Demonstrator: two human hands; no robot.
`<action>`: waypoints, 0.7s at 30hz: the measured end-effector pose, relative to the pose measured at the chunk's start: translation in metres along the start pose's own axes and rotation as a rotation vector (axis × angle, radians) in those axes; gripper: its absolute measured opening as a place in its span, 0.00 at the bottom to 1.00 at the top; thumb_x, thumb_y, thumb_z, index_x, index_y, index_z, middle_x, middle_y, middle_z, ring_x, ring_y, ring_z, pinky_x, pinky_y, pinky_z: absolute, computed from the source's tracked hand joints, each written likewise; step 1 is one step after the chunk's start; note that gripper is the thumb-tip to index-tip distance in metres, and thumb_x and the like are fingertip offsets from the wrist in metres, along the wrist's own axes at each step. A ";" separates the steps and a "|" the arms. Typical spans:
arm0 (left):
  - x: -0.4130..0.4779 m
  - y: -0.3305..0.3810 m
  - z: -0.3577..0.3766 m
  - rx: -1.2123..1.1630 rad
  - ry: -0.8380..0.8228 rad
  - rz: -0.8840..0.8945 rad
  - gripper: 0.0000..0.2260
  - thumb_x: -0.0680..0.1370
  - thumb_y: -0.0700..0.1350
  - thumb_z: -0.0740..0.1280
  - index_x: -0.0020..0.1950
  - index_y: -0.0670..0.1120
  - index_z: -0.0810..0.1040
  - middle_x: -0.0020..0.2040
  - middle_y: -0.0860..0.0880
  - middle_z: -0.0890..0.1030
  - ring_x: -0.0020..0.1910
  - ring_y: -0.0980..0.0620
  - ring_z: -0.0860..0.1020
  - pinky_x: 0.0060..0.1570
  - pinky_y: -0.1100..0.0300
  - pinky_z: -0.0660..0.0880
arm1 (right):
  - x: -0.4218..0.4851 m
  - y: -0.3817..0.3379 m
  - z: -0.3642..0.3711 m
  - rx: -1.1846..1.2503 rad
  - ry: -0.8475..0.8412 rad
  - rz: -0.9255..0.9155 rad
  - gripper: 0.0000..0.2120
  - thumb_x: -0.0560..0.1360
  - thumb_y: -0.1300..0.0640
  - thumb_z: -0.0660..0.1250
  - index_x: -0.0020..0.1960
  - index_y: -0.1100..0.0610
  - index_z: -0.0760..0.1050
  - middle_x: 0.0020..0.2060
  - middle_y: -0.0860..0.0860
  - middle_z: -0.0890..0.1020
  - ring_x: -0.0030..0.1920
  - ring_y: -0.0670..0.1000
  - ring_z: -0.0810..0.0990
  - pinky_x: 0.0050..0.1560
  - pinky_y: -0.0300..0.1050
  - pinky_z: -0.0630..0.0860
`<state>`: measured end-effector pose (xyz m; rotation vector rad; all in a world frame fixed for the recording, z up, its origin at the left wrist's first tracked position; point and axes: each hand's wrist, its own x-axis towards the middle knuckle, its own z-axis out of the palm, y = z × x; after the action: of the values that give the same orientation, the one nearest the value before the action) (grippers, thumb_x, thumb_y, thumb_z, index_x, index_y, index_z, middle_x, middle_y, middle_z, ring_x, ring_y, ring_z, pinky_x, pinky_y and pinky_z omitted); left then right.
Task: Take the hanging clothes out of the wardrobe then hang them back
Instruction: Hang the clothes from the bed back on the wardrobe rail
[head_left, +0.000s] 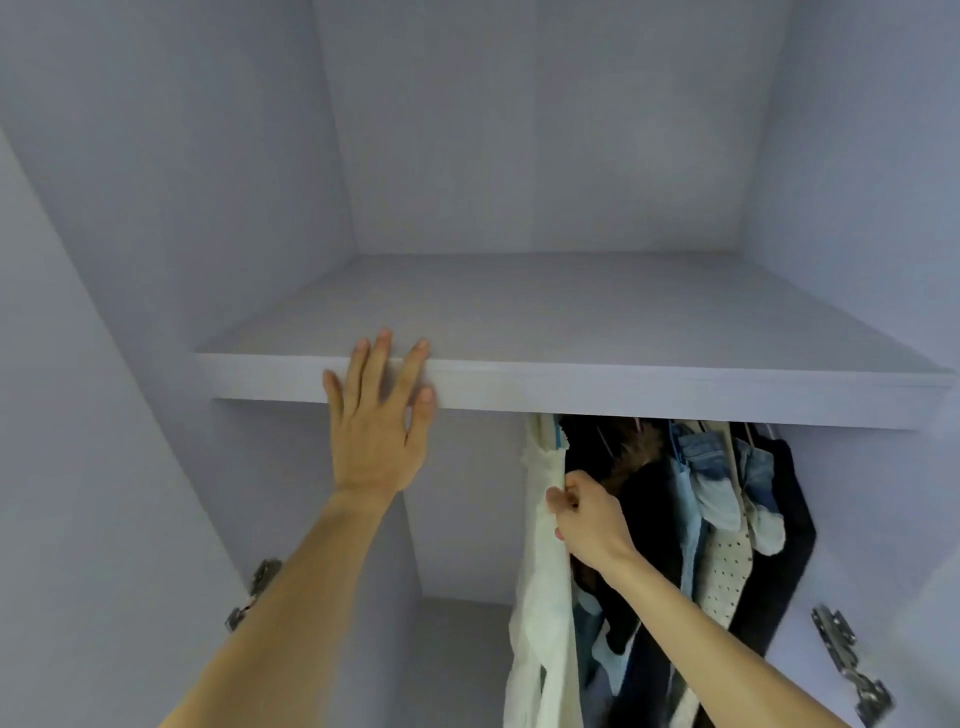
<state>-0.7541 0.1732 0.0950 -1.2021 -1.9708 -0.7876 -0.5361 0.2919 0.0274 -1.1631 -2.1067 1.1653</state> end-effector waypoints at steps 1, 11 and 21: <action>0.002 -0.002 0.010 0.004 0.079 0.008 0.21 0.84 0.54 0.53 0.77 0.58 0.63 0.79 0.47 0.61 0.79 0.46 0.54 0.76 0.38 0.45 | 0.010 0.002 0.001 0.001 0.018 -0.017 0.08 0.83 0.53 0.60 0.47 0.55 0.71 0.39 0.49 0.79 0.37 0.49 0.82 0.36 0.40 0.75; 0.012 -0.018 0.050 0.093 0.333 0.090 0.20 0.84 0.57 0.48 0.76 0.61 0.61 0.74 0.49 0.63 0.76 0.49 0.57 0.74 0.36 0.47 | 0.091 0.021 0.008 -0.034 0.090 0.016 0.08 0.82 0.53 0.60 0.49 0.57 0.72 0.42 0.52 0.81 0.42 0.55 0.84 0.48 0.52 0.81; 0.009 -0.016 0.045 0.094 0.319 0.050 0.19 0.84 0.57 0.47 0.76 0.61 0.59 0.74 0.50 0.64 0.76 0.49 0.58 0.73 0.34 0.52 | 0.086 0.043 0.012 0.040 0.149 0.128 0.08 0.82 0.54 0.60 0.50 0.59 0.73 0.38 0.52 0.81 0.38 0.51 0.82 0.43 0.46 0.77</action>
<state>-0.7829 0.2068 0.0740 -0.9990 -1.6916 -0.7983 -0.5712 0.3718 -0.0154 -1.3398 -1.9145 1.1334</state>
